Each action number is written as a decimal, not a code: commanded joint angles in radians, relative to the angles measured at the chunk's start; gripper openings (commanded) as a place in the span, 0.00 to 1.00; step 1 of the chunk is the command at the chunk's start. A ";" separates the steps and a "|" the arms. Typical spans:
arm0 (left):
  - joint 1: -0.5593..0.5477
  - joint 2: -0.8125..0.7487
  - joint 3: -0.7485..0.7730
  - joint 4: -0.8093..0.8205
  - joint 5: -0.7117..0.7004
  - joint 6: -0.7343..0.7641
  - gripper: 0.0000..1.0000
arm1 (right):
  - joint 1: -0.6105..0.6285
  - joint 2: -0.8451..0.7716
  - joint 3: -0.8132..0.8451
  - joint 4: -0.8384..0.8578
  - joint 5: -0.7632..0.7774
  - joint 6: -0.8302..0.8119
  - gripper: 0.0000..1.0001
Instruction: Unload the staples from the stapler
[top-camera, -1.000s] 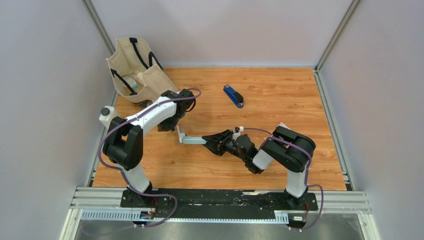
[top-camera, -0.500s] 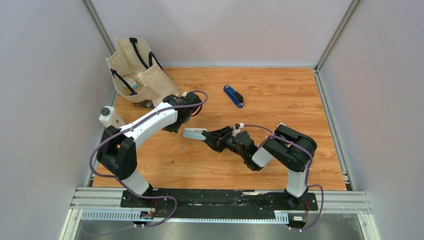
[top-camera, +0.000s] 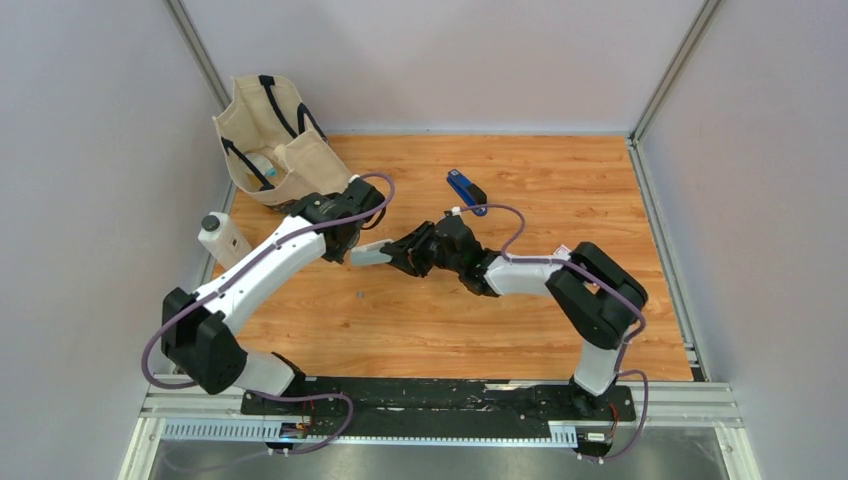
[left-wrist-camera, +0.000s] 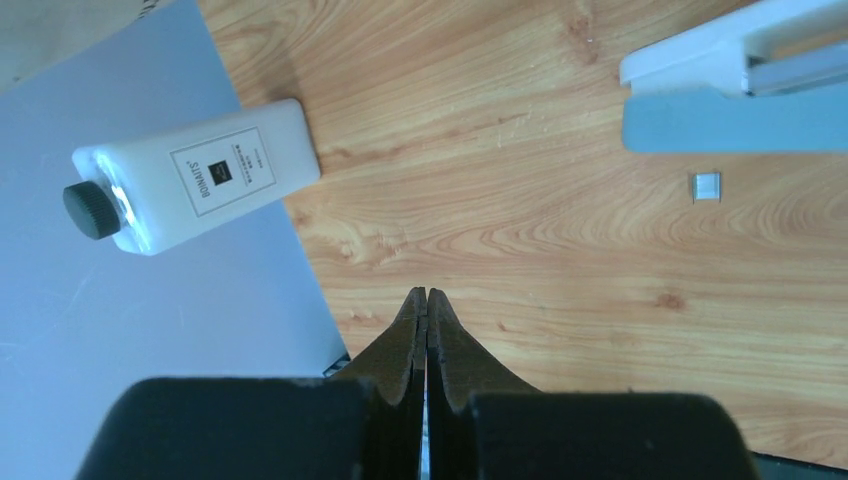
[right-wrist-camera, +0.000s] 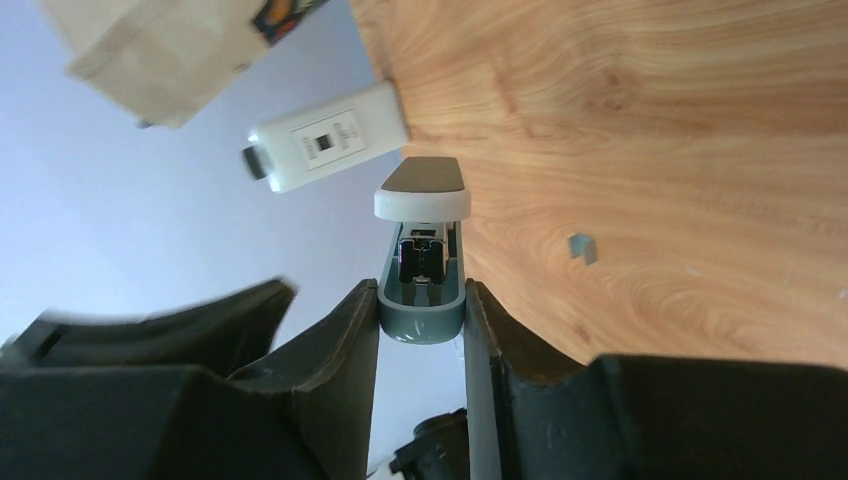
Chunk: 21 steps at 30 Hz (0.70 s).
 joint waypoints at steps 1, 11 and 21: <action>0.002 -0.107 -0.027 0.013 0.015 0.050 0.00 | 0.008 0.141 0.138 -0.158 -0.098 0.044 0.00; 0.006 -0.223 -0.103 0.044 0.009 0.075 0.03 | 0.010 0.296 0.382 -0.389 -0.139 0.163 0.00; 0.018 -0.287 -0.140 0.044 0.036 0.092 0.04 | 0.008 0.435 0.557 -0.511 -0.142 0.199 0.20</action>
